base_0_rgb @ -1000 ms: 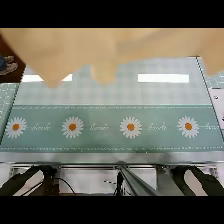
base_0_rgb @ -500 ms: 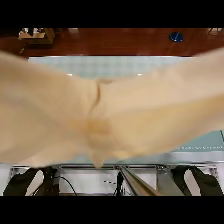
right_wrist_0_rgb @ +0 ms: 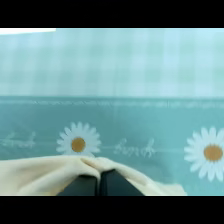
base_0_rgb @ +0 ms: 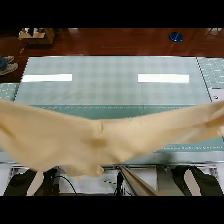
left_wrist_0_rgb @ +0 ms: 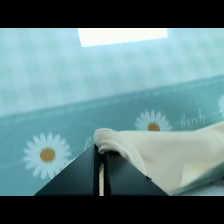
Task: Fold the shirts.
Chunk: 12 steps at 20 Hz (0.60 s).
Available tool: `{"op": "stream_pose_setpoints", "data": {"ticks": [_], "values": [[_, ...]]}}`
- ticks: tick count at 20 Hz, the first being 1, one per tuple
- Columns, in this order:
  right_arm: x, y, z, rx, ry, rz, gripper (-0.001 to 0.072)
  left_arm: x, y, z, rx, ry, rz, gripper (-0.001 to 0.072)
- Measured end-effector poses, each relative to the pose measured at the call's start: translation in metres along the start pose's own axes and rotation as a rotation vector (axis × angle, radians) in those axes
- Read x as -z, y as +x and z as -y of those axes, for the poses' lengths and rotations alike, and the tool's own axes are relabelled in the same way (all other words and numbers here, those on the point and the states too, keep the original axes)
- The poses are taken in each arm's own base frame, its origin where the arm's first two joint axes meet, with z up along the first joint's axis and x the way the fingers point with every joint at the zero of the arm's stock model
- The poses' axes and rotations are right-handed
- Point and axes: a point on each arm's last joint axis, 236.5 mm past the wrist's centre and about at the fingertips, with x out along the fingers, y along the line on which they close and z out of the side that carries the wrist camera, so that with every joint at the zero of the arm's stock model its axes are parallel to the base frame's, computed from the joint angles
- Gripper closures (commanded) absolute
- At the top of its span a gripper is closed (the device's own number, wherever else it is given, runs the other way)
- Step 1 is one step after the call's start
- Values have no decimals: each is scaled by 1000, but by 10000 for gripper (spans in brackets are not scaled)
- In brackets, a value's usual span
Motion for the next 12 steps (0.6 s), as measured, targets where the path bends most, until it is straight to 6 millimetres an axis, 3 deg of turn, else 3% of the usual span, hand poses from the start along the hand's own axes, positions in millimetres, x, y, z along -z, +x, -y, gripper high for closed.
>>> {"op": "stream_pose_setpoints", "data": {"ticks": [4, 7, 10, 12], "values": [[-5, 106, 48, -22, 115, -176, 682, 20, 117, -68, 43, -153, -162, 684], [-20, 186, 60, -87, 140, -231, 681, 36, 206, -103, 87, -217, -246, 684], [-43, 255, 60, -128, 159, -179, 681, 34, 272, -117, 127, -221, -249, 684], [-65, 290, 62, -130, 180, -93, 682, 19, 304, -131, 105, -220, -193, 684]]}}
